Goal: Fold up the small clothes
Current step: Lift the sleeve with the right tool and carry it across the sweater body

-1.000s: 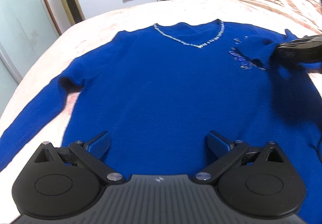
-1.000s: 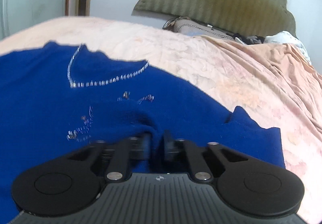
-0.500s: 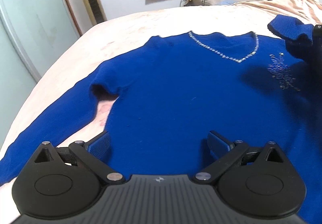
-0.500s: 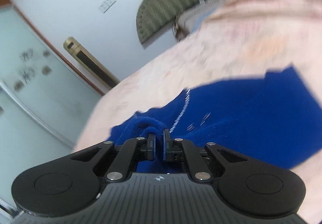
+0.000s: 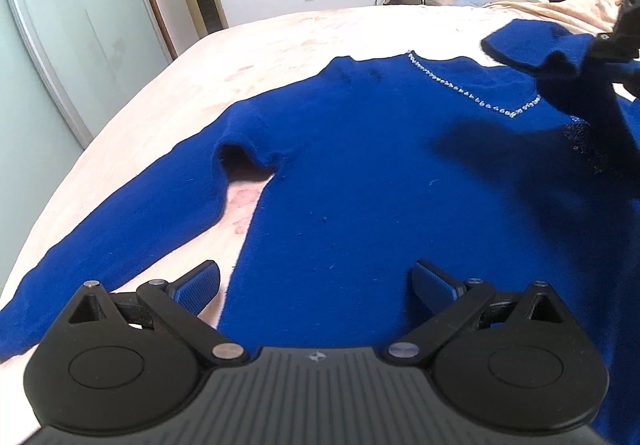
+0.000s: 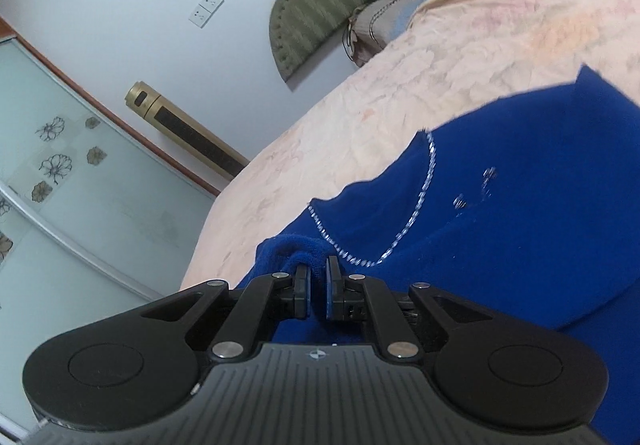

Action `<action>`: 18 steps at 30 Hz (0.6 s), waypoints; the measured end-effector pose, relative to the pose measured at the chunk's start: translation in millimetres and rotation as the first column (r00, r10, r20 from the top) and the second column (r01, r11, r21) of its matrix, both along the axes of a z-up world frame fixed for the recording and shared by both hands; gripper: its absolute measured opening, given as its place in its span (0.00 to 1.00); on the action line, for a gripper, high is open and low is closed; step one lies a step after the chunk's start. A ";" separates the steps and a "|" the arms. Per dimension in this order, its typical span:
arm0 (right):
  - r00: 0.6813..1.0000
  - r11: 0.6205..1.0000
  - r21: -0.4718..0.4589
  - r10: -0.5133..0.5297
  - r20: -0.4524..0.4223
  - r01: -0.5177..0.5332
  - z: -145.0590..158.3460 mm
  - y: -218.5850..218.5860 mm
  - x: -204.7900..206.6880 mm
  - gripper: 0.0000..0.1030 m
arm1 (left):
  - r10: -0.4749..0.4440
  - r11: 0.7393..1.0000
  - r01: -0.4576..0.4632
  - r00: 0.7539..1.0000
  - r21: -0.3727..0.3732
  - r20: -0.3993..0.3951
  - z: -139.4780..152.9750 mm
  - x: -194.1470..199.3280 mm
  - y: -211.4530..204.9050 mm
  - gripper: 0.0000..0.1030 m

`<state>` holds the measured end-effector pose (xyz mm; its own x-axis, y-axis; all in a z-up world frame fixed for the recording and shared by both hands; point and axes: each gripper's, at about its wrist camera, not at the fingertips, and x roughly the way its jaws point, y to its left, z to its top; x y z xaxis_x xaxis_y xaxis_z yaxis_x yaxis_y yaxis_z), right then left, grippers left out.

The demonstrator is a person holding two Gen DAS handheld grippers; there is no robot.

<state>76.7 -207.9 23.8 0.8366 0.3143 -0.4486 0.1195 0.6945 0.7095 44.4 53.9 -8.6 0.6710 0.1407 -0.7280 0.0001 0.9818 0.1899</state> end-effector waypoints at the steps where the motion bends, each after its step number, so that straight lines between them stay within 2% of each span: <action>1: 1.000 1.000 0.005 -0.003 -0.004 0.003 -1.7 2.8 1.1 0.10 | 0.002 1.000 -0.002 1.000 0.001 -0.001 -0.4 0.4 1.7 1.00; 18: 1.000 1.000 -0.019 0.015 -0.011 -0.015 -8.1 65.2 59.8 0.12 | 0.025 0.999 -0.026 1.000 -0.021 -0.011 -0.7 -4.0 28.2 1.00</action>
<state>136.5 -142.7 15.7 0.8269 0.3179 -0.4638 0.1170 0.7095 0.6949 40.4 82.1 -9.4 0.6595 0.1424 -0.7381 -0.0231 0.9853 0.1695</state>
